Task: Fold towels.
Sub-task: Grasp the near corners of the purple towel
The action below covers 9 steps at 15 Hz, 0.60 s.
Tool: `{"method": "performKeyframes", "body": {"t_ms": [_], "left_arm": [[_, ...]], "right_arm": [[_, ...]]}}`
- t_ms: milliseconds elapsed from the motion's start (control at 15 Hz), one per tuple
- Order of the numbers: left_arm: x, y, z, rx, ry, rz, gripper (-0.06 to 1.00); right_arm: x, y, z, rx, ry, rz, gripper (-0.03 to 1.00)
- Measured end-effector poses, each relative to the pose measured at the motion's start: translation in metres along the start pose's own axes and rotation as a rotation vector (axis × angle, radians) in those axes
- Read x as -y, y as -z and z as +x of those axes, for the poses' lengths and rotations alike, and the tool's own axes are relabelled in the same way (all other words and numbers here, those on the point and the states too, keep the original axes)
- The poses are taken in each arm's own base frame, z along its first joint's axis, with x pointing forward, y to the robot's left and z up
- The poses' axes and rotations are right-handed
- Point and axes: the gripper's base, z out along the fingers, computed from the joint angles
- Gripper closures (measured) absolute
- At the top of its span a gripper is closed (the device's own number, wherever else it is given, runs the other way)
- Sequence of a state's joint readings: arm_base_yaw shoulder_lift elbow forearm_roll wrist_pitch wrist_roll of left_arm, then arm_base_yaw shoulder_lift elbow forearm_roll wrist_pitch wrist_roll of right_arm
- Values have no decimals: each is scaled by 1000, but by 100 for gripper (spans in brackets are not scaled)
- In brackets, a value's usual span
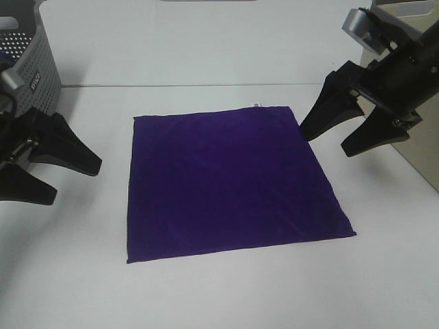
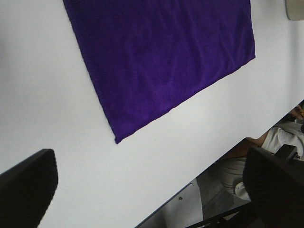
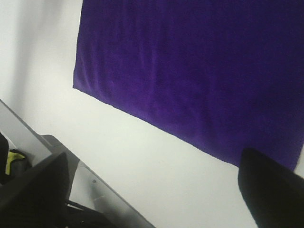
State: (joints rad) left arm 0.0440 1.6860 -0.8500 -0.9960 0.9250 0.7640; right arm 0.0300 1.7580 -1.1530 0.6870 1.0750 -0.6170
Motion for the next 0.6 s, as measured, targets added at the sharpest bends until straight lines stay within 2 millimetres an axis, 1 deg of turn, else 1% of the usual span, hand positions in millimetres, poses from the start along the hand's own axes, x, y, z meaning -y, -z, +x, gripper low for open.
{"method": "performKeyframes", "body": {"t_ms": [67,133,200,267,400,533,600], "left_arm": [[-5,-13,-1,-16,-2,-3,-4],[-6,-19,-1,-26,-3,-6,-4],[-8,-29,-1,-40,-9,-18,-4],[-8,-40,0,-54,-16,-31,-4],[-9,-57,1,-91,-28,-46,-4],[-8,-70,3,-121,-36,-51,-5],[-8,-75,2,-118,-45,-67,-5]], "right_arm": [[15,-5,0,-13,-39,-34,4],[23,-6,1,-12,-62,-49,4],[39,-9,2,-11,-103,-70,4],[48,-14,3,-23,-111,-73,5],[58,-28,5,-70,-116,-87,5],[72,-47,8,-115,-126,-100,5],[83,-61,9,-116,-146,-73,5]]}}
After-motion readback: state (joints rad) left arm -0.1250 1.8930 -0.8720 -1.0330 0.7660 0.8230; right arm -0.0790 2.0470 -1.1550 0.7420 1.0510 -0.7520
